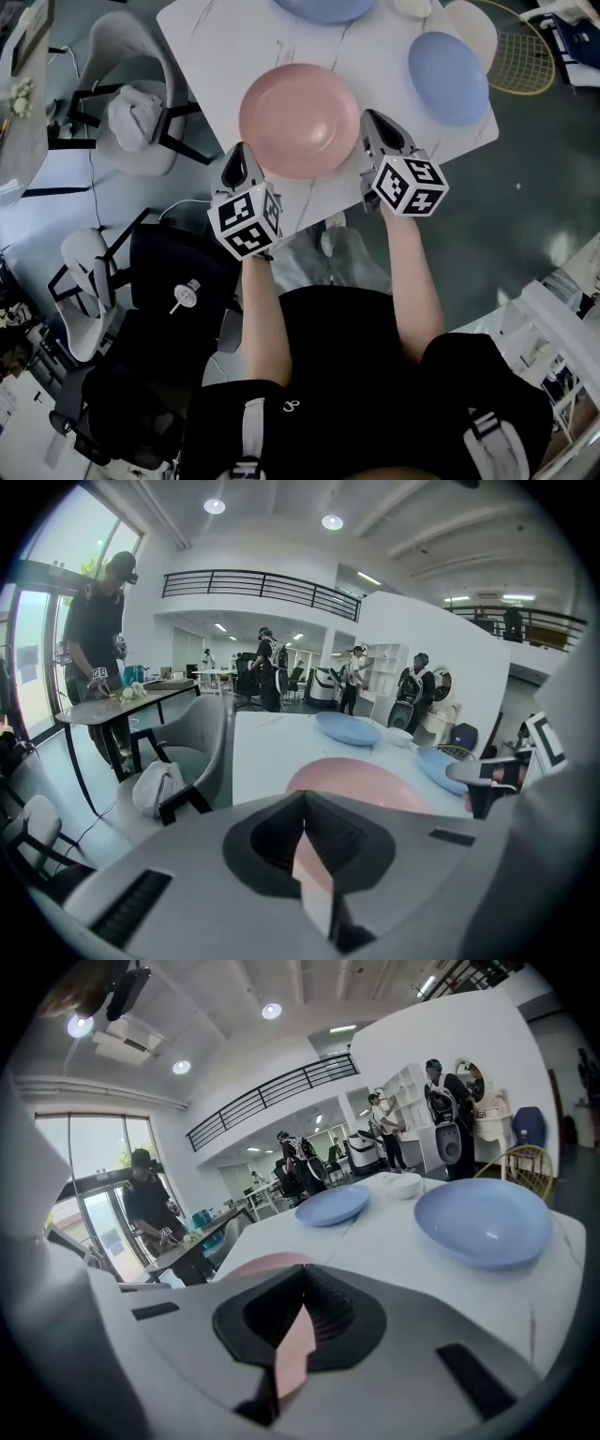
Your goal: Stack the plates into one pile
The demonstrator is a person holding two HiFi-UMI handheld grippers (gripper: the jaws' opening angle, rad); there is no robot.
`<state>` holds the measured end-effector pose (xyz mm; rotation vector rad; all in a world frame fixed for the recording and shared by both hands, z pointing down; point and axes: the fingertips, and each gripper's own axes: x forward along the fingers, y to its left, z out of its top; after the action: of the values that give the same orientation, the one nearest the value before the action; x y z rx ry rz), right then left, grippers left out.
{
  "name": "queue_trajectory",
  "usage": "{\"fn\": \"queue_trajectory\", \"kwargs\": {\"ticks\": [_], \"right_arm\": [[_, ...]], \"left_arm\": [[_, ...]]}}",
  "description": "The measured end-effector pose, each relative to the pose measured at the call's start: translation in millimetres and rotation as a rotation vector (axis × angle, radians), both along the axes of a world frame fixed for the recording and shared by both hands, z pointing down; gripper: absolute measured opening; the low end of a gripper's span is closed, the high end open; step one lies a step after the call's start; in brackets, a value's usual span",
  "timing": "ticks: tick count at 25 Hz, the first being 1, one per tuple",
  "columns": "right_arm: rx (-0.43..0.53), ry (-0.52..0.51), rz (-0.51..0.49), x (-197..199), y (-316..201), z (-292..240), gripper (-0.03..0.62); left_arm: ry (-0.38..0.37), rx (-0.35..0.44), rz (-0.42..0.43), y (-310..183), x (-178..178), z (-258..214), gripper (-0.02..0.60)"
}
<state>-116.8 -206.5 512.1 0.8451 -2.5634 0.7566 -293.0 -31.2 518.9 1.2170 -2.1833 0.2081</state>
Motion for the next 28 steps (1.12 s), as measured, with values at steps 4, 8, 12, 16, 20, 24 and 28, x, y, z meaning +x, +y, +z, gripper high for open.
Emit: {"fn": "queue_trajectory", "kwargs": {"ticks": [4,8,12,16,20,24,28], "right_arm": [[-0.024,0.036,0.015,-1.6,0.1,17.2,0.064],[-0.047,0.076,0.026,0.7,-3.0,32.3,0.085],[-0.084,0.107,0.043,6.3,-3.1,49.5,0.112],[-0.119,0.118,0.042,5.5,-1.1,60.9,0.133],[-0.138,0.129,0.043,3.0,-1.9,68.4,0.133],[-0.163,0.146,0.046,1.7,-0.7,76.7,0.132],[-0.184,0.153,0.061,1.6,-2.8,81.9,0.113]], "left_arm": [[0.027,-0.002,-0.005,-1.0,-12.1,10.8,0.053],[0.059,-0.012,-0.003,-4.0,-20.3,22.2,0.099],[0.093,-0.057,0.023,-7.6,-20.4,40.0,0.135],[0.112,-0.091,0.037,-6.9,-24.3,53.1,0.14],[0.132,-0.111,0.05,-10.6,-26.7,62.0,0.14],[0.14,-0.126,0.077,-13.3,-26.7,68.2,0.119],[0.148,-0.131,0.097,-18.9,-26.5,70.5,0.098]]}}
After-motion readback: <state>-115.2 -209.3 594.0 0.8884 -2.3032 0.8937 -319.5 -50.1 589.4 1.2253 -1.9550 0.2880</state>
